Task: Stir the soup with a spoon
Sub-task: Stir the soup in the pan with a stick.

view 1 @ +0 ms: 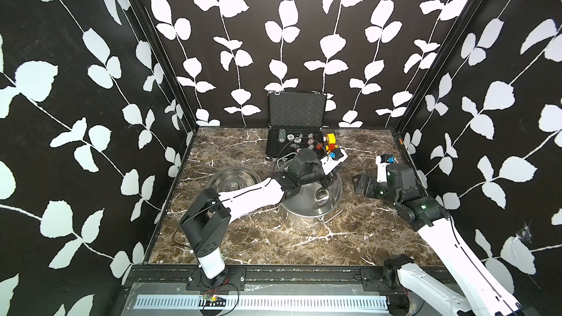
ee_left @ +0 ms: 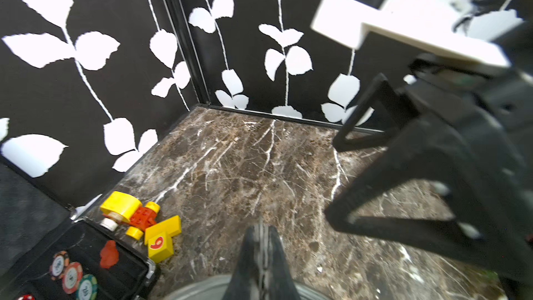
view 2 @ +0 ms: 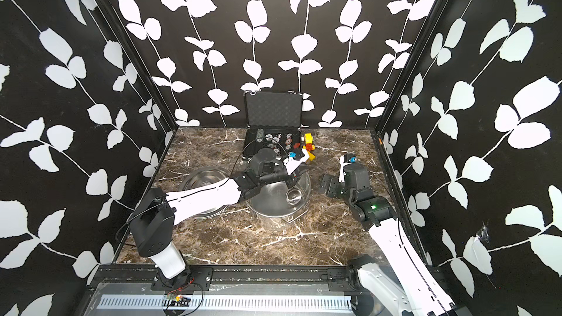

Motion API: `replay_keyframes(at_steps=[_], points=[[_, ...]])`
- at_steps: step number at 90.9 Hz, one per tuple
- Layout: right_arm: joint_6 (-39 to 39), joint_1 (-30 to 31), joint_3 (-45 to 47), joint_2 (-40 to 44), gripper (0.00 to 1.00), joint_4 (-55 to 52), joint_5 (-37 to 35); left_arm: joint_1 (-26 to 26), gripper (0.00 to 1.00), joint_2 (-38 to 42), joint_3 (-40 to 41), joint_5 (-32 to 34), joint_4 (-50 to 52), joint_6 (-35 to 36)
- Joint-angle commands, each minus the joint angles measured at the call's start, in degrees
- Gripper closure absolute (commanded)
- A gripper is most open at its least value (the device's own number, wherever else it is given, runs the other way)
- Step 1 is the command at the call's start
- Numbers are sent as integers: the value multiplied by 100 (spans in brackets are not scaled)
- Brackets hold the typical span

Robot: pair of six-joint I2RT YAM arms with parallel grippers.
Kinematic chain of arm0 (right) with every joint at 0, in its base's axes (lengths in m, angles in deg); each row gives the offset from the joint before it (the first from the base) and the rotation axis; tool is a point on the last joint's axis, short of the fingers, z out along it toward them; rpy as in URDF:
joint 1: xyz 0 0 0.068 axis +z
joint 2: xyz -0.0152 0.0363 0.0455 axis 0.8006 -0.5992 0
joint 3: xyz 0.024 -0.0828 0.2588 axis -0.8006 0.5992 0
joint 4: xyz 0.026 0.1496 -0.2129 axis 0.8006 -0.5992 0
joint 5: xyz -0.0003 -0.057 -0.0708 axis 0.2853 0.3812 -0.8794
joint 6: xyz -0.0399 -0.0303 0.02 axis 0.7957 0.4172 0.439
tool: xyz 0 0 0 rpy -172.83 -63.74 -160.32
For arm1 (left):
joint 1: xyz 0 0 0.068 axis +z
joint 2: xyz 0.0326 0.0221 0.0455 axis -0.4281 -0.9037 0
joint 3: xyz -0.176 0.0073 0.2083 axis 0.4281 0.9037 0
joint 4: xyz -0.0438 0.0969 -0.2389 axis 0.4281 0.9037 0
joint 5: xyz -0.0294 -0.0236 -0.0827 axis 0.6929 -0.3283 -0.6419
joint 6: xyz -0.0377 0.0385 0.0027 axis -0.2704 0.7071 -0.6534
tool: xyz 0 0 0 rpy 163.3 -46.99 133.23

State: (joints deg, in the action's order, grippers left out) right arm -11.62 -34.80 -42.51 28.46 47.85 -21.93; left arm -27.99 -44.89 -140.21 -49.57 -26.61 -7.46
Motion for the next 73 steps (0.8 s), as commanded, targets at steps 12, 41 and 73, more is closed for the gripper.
replay_keyframes(at_steps=[12,41,73], points=[[-39,24,42,-41,1,170,24,-224,100,803,632,-621,-59,260],[-69,24,75,-34,1,234,96,-460,100,1525,1335,-946,-6,272],[-135,24,200,-10,1,337,147,-437,100,2468,2245,39,-79,361]])
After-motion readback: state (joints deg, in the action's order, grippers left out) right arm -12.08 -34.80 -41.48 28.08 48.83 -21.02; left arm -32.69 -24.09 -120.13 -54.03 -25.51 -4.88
